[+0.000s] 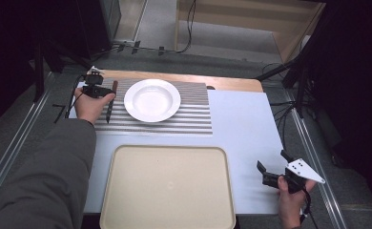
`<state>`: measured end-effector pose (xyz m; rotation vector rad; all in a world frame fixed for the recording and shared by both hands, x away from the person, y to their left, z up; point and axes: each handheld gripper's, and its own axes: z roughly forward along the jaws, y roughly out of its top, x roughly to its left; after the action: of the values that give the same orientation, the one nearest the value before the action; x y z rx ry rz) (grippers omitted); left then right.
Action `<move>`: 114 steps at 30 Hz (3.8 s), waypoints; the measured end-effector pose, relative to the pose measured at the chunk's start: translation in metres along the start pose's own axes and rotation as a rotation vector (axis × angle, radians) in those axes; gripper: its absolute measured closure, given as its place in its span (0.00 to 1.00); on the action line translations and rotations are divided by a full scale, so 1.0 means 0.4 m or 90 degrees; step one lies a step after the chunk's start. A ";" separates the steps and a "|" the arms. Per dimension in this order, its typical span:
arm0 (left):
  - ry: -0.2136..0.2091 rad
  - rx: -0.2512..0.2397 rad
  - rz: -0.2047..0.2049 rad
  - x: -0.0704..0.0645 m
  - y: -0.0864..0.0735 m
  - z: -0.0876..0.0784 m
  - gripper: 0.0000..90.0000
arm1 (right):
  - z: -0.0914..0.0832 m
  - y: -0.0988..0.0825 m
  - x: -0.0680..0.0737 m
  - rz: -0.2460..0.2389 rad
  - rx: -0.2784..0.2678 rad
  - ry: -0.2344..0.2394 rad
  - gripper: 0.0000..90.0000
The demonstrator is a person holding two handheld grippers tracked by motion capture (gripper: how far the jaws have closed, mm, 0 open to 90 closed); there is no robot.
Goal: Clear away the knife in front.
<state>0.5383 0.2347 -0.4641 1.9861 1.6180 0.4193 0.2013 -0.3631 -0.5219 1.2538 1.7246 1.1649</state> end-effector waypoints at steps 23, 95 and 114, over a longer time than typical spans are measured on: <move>0.032 0.018 -0.010 -0.002 0.014 0.057 0.81 | 0.002 0.000 0.003 -0.004 0.004 -0.005 0.00; -0.134 -0.043 0.064 -0.103 -0.070 -0.177 0.85 | 0.000 0.000 0.003 -0.005 0.002 -0.004 0.00; -0.181 -0.056 0.108 -0.162 -0.172 -0.263 0.85 | 0.000 0.000 0.002 -0.006 0.002 -0.004 0.00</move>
<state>0.4101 0.2034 -0.4135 2.0198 1.2427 0.2525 0.2010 -0.3622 -0.5219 1.2486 1.7256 1.1525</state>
